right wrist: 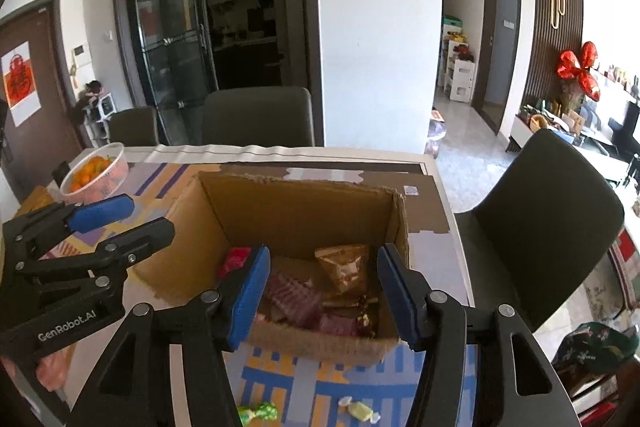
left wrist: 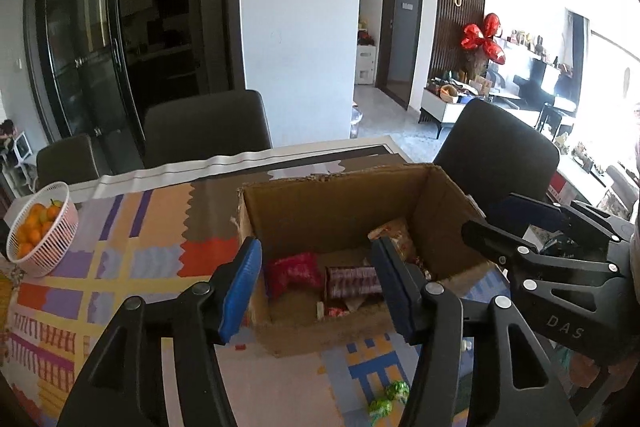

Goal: Organize snacks
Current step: 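Carry the COSTA pack and candy into the box and open both tools, then grasp a green lollipop with the right tool while the left grasps the other lollipop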

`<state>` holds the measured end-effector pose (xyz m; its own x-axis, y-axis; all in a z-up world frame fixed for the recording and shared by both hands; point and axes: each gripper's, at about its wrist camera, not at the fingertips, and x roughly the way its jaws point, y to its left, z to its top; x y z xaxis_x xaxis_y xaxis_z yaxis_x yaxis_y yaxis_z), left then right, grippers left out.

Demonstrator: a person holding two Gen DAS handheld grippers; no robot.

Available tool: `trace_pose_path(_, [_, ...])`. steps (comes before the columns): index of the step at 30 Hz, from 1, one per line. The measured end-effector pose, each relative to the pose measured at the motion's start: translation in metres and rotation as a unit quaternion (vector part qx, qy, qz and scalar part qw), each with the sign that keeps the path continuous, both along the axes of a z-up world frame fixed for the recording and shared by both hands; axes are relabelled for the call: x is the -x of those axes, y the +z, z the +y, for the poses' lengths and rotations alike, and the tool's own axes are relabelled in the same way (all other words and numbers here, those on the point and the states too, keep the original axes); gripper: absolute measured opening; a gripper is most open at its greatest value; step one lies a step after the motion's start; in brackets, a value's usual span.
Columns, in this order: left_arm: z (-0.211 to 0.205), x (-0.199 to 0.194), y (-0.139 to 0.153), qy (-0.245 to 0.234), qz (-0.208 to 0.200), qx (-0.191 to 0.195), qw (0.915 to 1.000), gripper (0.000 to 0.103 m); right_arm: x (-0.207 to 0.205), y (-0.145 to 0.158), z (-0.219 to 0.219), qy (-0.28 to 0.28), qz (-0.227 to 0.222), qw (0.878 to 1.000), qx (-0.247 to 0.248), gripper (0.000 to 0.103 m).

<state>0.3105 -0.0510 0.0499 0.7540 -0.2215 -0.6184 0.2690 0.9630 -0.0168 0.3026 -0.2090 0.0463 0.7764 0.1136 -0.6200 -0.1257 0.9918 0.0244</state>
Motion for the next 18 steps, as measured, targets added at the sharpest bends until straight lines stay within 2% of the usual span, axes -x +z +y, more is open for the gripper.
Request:
trace_pose_path(9, [0.005, 0.052, -0.002, -0.007, -0.012, 0.005, 0.9999, 0.058, 0.047, -0.002, 0.002, 0.026, -0.014, 1.0, 0.005, 0.057])
trace_pose_path(18, [0.002, 0.097, -0.017, -0.028, -0.016, -0.014, 0.9994, 0.058, 0.088, -0.015, 0.005, 0.056, -0.003, 0.998, 0.022, 0.057])
